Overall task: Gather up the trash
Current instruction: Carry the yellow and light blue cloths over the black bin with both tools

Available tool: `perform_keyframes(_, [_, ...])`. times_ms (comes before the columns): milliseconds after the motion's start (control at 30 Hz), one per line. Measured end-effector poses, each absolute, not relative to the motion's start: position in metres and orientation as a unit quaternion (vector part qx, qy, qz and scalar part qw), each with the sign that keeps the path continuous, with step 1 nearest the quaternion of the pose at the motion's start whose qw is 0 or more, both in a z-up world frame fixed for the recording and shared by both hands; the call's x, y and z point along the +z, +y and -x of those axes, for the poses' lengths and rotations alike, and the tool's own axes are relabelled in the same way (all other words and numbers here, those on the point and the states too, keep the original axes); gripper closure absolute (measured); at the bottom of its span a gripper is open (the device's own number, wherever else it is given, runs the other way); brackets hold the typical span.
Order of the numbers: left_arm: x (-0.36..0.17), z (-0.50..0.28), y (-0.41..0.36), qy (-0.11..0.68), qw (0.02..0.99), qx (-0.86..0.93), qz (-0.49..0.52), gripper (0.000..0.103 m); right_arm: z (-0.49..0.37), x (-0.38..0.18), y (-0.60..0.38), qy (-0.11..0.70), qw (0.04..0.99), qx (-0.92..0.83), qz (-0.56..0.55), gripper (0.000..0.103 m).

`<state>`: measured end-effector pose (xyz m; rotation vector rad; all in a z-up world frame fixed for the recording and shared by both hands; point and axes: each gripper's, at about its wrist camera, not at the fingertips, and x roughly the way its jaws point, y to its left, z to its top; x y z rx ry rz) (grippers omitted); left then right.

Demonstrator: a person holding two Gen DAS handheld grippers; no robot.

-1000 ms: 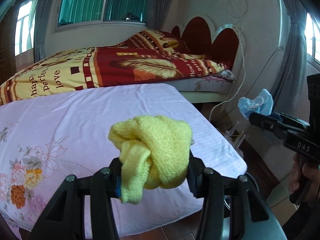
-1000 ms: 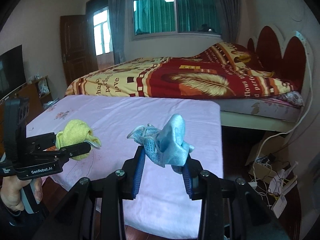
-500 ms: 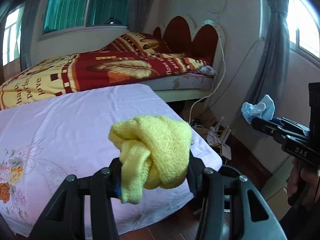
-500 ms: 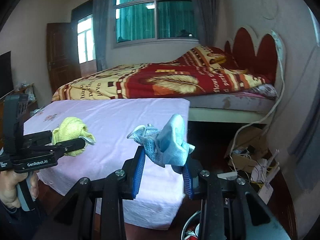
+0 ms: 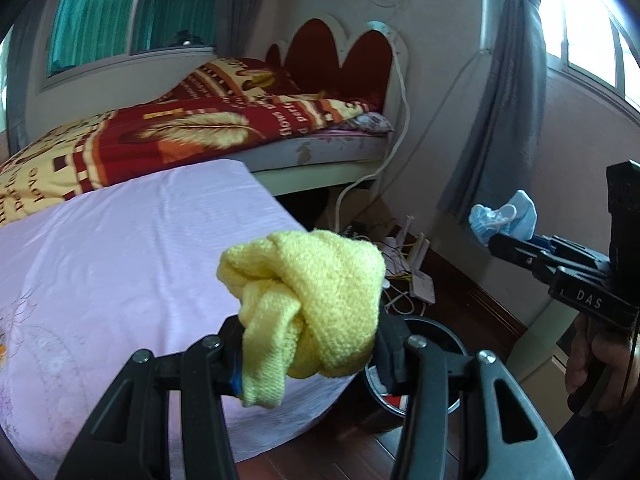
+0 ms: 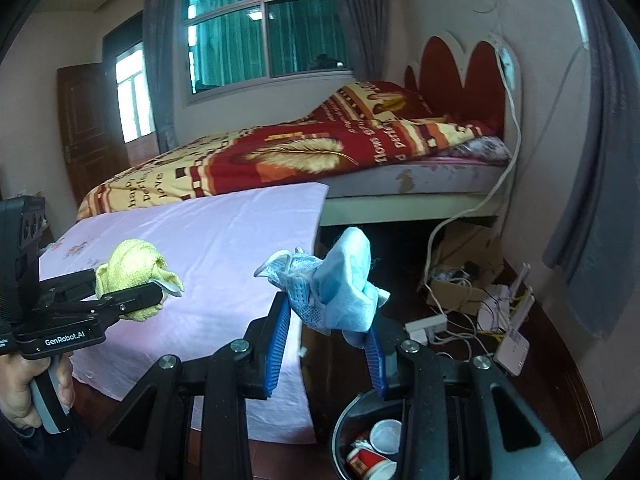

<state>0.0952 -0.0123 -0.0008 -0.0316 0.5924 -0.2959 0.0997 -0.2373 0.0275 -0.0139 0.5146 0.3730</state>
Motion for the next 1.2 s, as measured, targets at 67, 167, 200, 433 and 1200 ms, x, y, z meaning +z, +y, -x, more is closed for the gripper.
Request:
perform_keyframes(67, [-0.004,-0.096,-0.021,0.294,0.943,-0.155,0.013,0.053,-0.098,0.025,-0.245,0.255,0.951,0.174,0.010,0.066])
perform_keyframes(167, [-0.008,-0.097,-0.036,0.301,0.938,-0.170,0.008,0.053,-0.095,0.019,-0.257,0.261,0.951,0.163,0.007,0.066])
perform_keyframes(200, [-0.010,-0.098,-0.040,0.303,0.937,-0.175,0.008,0.053,-0.095,0.017,-0.262,0.264,0.952,0.157,0.006,0.066])
perform_keyframes(433, [-0.018,-0.097,-0.072,0.315,0.925,-0.210,-0.005,0.053,-0.081,0.004,-0.290,0.279,0.952,0.127,0.005,0.066])
perform_keyframes(1200, [-0.088,-0.106,-0.160,0.399,0.874,-0.274,-0.036,0.053,-0.076,-0.083,-0.355,0.374,0.923,0.095,-0.005,0.066])
